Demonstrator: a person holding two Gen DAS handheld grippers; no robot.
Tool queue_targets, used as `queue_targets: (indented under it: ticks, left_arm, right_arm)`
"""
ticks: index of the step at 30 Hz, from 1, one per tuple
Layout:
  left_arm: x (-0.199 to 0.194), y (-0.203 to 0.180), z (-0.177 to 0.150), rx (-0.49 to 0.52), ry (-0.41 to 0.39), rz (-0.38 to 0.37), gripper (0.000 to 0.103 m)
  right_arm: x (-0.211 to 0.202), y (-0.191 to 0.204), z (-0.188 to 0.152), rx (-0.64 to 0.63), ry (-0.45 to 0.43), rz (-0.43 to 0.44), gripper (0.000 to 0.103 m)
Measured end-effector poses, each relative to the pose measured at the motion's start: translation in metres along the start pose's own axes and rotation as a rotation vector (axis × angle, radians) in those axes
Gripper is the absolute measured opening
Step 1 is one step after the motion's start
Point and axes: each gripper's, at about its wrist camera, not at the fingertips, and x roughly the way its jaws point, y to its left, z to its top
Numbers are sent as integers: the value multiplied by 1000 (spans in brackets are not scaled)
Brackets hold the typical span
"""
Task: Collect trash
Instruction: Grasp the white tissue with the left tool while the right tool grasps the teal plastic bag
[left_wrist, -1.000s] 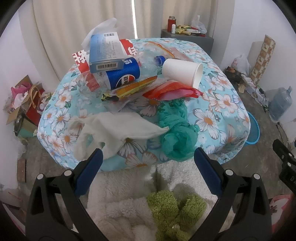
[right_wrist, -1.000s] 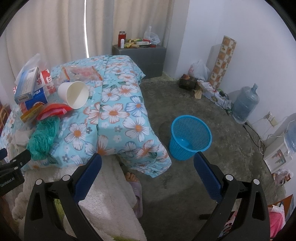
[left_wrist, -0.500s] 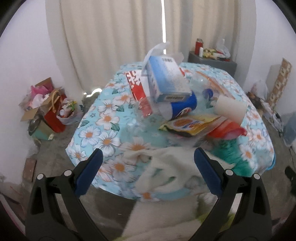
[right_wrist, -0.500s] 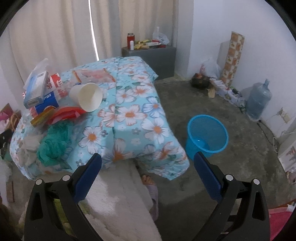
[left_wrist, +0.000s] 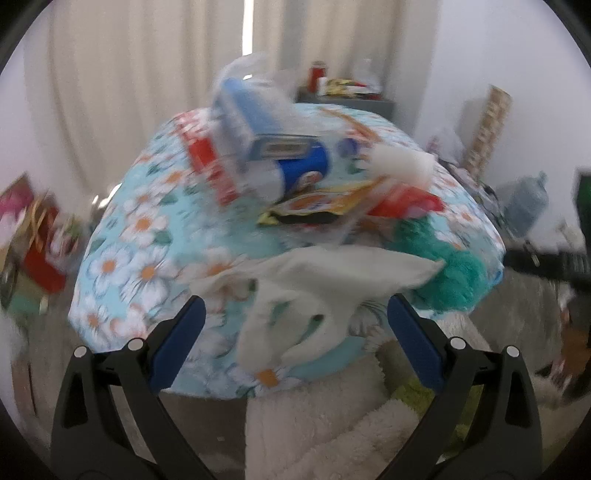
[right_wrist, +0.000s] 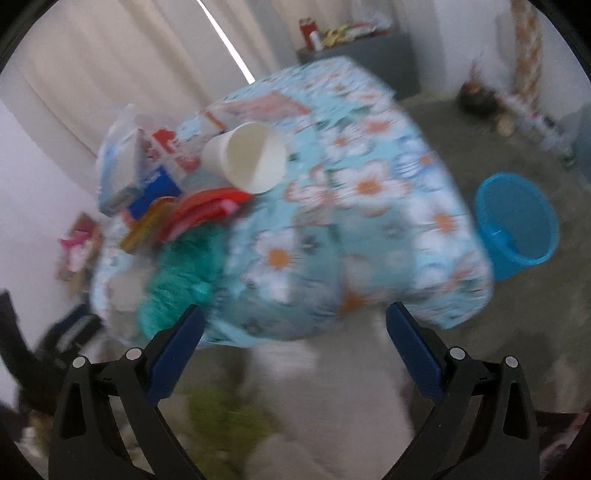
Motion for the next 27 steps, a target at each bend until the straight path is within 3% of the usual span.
queue_targets:
  ticks: [3,7,12,16,25,27]
  left_arm:
    - [6,-12,-7,90,-16,-37,94]
    - [17,-30,-14,217,-28,10,92]
    - [32,-50,-20,347,-46,89,69]
    - [40,-53,-21,374,-45,101,55]
    - [45,-45,-16,314,-18,59,15]
    - [43,-40,-15,292,-13,44,12]
  right_arm:
    - [14,15,8,-17,30,65,89]
    - [35,30,19,-6,100,166,84]
    - [68,39,27,42,199,234,77]
    - [84,45,30,63,245,262,75]
    - [96,49,31,81,295,269,50]
    - [95,48,29,92,305,288,47]
